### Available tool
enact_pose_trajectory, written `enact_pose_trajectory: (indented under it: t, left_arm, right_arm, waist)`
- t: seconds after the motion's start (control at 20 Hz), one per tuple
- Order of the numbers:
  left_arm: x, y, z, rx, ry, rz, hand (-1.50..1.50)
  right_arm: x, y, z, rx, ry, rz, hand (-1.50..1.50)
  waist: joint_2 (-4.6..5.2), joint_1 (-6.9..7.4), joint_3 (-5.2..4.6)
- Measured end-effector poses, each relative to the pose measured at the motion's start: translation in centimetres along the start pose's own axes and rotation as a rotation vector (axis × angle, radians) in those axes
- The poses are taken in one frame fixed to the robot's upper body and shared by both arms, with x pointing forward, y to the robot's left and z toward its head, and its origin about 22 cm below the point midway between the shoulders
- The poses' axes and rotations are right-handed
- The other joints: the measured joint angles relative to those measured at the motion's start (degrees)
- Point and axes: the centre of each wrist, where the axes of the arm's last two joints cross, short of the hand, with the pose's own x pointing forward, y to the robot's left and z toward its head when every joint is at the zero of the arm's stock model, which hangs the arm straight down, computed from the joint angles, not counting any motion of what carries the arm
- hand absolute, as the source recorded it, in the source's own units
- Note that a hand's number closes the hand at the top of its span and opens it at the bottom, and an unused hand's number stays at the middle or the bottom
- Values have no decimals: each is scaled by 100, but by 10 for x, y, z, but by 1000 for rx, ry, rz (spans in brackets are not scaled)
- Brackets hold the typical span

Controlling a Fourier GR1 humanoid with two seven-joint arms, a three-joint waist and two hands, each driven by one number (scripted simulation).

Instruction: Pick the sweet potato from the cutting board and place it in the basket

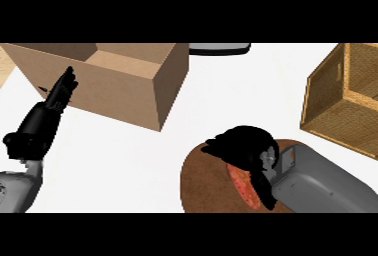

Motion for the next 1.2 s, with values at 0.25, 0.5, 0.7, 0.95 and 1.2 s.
enact_pose_trajectory:
  t: [0.25, 0.5, 0.7, 0.95, 1.2]
  left_arm:
    - [-3, 0, 1, -5, 1, -4, 0]
    - [3, 3, 1, -5, 0, -5, 0]
    - [1, -5, 3, -6, -4, -3, 0]
    - [0, -8, 4, -2, -3, 2, 0]
    - [3, -5, -1, 4, -1, 0, 0]
  right_arm:
    - [-4, 14, -8, -29, -12, 3, -150]
    - [-12, 32, -13, -42, -18, -6, -150]
    - [-7, 40, -20, -45, -24, -25, -150]
    - [-9, 45, -29, -39, -19, -27, -150]
    - [-26, 53, -35, -23, -2, -28, -150]
  waist:
    - [-3, -3, 2]
    - [-2, -11, 0]
    - [-8, -14, 0]
    - [-7, -10, 0]
    - [-4, -10, 0]
